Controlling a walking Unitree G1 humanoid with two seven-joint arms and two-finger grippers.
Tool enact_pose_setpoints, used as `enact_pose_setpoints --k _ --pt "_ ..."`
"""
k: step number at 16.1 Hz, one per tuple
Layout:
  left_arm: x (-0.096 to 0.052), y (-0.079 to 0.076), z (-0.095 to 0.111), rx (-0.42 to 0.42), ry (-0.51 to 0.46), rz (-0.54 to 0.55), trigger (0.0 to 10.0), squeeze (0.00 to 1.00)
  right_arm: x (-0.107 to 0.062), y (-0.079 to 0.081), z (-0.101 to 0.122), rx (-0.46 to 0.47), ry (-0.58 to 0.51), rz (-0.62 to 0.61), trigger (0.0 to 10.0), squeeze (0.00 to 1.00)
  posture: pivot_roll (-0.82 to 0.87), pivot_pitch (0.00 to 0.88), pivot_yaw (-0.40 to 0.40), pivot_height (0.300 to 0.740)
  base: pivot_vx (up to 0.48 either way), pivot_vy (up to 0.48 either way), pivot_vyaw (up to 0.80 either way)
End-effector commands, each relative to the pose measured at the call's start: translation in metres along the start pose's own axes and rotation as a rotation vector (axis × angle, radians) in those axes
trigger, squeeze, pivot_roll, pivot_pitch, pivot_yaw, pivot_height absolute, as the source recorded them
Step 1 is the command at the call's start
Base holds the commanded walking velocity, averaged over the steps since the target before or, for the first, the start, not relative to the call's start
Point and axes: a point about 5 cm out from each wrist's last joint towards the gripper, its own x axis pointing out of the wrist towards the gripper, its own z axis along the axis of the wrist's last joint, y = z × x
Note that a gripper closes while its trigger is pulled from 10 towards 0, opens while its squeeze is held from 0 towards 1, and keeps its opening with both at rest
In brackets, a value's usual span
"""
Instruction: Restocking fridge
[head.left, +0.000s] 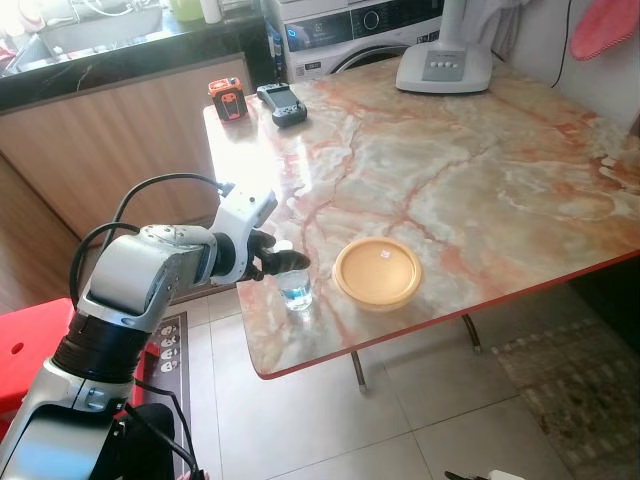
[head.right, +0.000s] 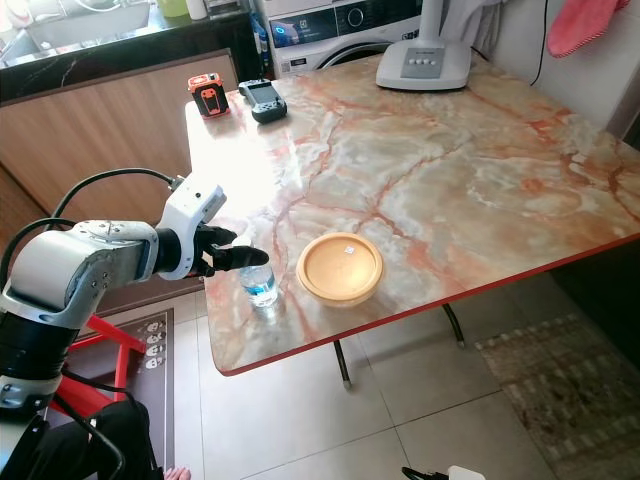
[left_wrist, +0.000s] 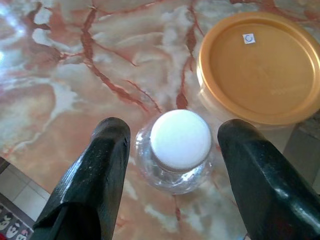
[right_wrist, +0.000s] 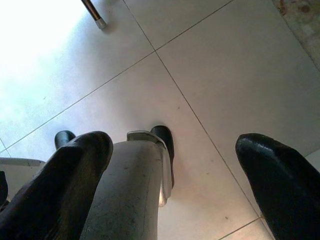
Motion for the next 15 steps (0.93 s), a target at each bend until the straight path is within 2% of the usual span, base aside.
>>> enact_pose_setpoints --k 1,2,3,4,5,6,15 --pt "-0.0013 -0.0006 -0.0013 0.005 -0.008 -0.001 8.7 0.00 -0.0018 0.0053 -0.0110 -0.003 0.042 0.018 10.0 0.00 0.04 0.026 0.130 0.740 0.000 0.000 0.00" --pt "-0.0004 -0.0009 -0.0027 0.002 -0.007 -0.004 8.1 0.00 -0.0019 0.0053 -0.0111 -0.002 0.041 0.018 10.0 0.00 0.04 0.028 0.128 0.740 0.000 0.000 0.00" --pt "0.0000 -0.0013 -0.0036 0.000 -0.006 -0.006 4.9 0.00 -0.0019 0.0054 -0.0112 -0.003 0.042 0.018 10.0 0.00 0.04 0.028 0.127 0.740 0.000 0.000 0.00" --pt "0.0000 -0.0018 -0.0037 -0.002 -0.007 -0.009 3.8 0.00 -0.0020 0.0052 -0.0113 -0.002 0.042 0.019 10.0 0.00 0.04 0.030 0.127 0.740 0.000 0.000 0.00" --pt "-0.0001 -0.0027 -0.0042 -0.003 -0.007 -0.012 1.1 0.00 -0.0020 0.0053 -0.0115 -0.005 0.044 0.020 10.0 0.00 0.04 0.030 0.126 0.740 0.000 0.000 0.00" --pt "-0.0004 -0.0039 -0.0047 0.003 -0.006 -0.016 0.0 0.00 -0.0021 0.0052 -0.0118 -0.003 0.043 0.020 10.0 0.00 0.04 0.032 0.126 0.740 0.000 0.000 0.00" --pt "-0.0011 -0.0007 -0.0037 0.023 -0.029 0.023 0.0 0.00 -0.0023 0.0054 -0.0128 -0.006 0.051 0.032 10.0 0.00 0.05 0.038 0.123 0.740 0.000 0.000 0.00"
